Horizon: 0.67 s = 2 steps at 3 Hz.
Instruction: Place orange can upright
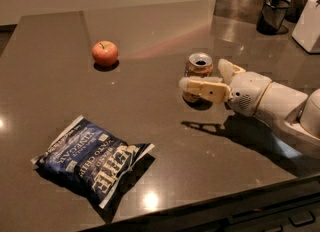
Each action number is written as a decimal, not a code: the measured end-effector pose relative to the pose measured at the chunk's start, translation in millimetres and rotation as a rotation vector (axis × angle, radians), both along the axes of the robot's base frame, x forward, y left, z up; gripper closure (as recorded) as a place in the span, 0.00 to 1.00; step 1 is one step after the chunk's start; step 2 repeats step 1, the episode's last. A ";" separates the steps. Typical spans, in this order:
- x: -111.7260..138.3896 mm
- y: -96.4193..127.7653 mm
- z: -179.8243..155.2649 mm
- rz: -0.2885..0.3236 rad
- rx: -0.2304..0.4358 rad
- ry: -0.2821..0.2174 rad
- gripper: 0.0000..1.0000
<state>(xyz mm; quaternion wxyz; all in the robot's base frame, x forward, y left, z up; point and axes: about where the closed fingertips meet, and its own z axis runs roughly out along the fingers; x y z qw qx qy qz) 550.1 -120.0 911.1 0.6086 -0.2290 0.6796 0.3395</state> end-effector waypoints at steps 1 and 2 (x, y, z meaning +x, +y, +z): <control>-0.3 0.2 -0.1 0.000 -0.002 0.000 0.00; -0.3 0.2 -0.1 0.000 -0.002 0.000 0.00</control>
Offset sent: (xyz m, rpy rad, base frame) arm 0.0000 0.0000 0.0000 0.0000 0.0000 0.0000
